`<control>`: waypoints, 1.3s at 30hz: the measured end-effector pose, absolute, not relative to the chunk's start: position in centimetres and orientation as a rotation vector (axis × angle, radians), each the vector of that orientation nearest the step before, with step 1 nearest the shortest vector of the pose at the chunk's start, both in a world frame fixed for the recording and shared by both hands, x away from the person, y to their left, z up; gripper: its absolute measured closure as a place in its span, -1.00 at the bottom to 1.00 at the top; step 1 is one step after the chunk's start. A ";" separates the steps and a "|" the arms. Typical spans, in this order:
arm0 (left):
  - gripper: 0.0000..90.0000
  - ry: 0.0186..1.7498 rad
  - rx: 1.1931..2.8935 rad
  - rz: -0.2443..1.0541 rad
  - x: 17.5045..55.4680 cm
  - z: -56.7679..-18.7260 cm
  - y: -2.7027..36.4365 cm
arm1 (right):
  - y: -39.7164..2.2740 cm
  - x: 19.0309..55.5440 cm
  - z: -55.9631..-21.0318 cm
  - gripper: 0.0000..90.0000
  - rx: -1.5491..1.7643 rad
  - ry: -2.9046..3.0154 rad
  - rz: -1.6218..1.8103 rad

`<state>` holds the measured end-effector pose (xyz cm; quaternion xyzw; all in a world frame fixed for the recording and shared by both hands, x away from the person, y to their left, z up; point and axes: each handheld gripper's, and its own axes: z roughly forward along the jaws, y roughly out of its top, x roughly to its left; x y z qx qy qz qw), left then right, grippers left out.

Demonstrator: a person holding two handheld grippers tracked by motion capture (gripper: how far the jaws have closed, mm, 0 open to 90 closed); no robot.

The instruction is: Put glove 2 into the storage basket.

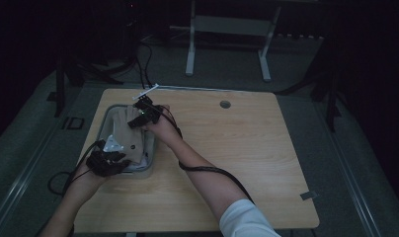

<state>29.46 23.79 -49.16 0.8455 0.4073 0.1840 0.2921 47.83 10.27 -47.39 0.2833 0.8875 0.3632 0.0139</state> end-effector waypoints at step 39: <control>-0.68 1.001 2.043 0.490 28.7 -46.7 19.0 | 3.4 45.5 -45.3 -0.59 0.685 2.700 1.254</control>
